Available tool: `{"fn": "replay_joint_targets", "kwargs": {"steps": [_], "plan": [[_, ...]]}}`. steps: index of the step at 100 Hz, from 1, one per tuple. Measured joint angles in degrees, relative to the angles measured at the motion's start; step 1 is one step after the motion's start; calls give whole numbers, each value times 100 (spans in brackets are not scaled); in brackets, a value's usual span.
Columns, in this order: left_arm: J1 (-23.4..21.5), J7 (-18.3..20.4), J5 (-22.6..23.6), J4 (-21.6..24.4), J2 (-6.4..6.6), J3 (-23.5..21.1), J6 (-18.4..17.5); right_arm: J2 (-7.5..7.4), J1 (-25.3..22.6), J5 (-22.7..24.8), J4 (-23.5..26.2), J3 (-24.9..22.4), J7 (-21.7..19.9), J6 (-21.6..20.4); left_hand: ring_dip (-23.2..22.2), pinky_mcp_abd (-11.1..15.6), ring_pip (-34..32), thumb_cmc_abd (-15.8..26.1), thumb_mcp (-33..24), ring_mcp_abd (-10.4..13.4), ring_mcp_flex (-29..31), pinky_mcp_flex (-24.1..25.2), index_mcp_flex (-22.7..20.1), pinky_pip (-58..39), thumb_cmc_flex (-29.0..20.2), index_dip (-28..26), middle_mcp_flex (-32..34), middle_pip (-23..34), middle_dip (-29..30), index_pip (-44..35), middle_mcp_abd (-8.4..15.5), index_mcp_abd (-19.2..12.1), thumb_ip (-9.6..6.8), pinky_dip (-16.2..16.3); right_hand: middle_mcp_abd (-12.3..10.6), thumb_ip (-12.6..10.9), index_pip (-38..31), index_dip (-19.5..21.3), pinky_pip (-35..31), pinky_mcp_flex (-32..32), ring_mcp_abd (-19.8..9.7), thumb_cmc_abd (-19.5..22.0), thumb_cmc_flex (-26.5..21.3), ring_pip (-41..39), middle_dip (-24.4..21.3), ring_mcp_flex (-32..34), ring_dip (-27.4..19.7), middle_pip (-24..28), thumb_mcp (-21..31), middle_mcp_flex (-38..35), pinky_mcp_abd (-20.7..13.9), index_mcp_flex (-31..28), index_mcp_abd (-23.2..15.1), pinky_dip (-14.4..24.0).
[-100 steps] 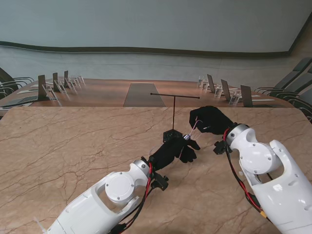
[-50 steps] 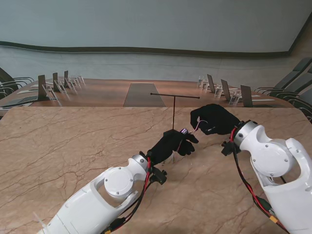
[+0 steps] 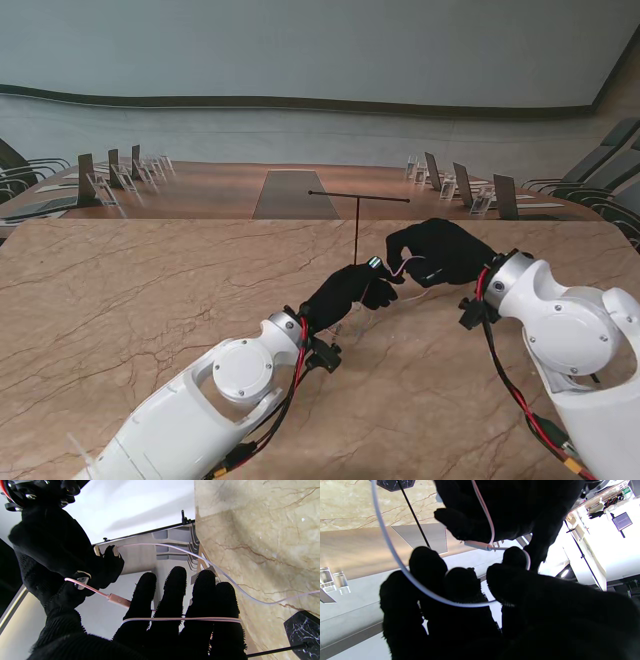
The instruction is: Take the wired earphone off the rack, coil the cable and place them on the table
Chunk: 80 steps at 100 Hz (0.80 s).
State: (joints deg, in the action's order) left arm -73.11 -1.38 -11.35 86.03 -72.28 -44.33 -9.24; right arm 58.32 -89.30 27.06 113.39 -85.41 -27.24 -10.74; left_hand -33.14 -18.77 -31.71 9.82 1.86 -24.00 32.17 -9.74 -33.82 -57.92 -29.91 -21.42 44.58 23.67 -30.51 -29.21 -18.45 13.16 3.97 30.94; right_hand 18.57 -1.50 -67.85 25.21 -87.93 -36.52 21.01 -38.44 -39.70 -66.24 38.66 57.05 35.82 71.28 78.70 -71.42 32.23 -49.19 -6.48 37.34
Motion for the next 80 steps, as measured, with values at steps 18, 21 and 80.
{"fn": "replay_joint_targets", "kwargs": {"steps": [18, 21, 80], "plan": [[4, -96, 47, 1, -11, -4, -30, -6, -140, 0, 202, 0, 14, 82, 65, 212, 234, 0, -1, 140, -278, 219, 132, 259, 232, 68, -173, -255, 193, 138, 56, 0, 0, -169, 0, -4, 15, -440, 9, -35, 69, -46, 0, 69, -54, 55, -59, -340, 69, -63, 152, 16, 256, 2], [6, -106, 56, 1, -14, -4, -37, -6, -174, 4, 231, 0, 35, 102, 99, 261, 294, 0, -2, 172, -338, 271, 185, 319, 236, 68, -302, -323, 240, 140, 108, 0, 0, -195, 0, -4, 15, -493, 23, -35, 78, -46, 0, 86, -65, 55, -81, -390, 69, -63, 162, 19, 281, 2], [33, -264, 158, 17, -41, -127, -79, 16, -635, 279, 393, 275, 229, 807, 402, 550, 824, 0, -5, 395, -526, 458, 592, 728, 347, 86, -479, -542, 582, 309, 193, 0, 0, -504, 284, -16, 18, -763, 483, 959, 194, 721, 238, 627, -469, -825, -200, -766, -914, 868, -72, 1033, 430, -176]]}}
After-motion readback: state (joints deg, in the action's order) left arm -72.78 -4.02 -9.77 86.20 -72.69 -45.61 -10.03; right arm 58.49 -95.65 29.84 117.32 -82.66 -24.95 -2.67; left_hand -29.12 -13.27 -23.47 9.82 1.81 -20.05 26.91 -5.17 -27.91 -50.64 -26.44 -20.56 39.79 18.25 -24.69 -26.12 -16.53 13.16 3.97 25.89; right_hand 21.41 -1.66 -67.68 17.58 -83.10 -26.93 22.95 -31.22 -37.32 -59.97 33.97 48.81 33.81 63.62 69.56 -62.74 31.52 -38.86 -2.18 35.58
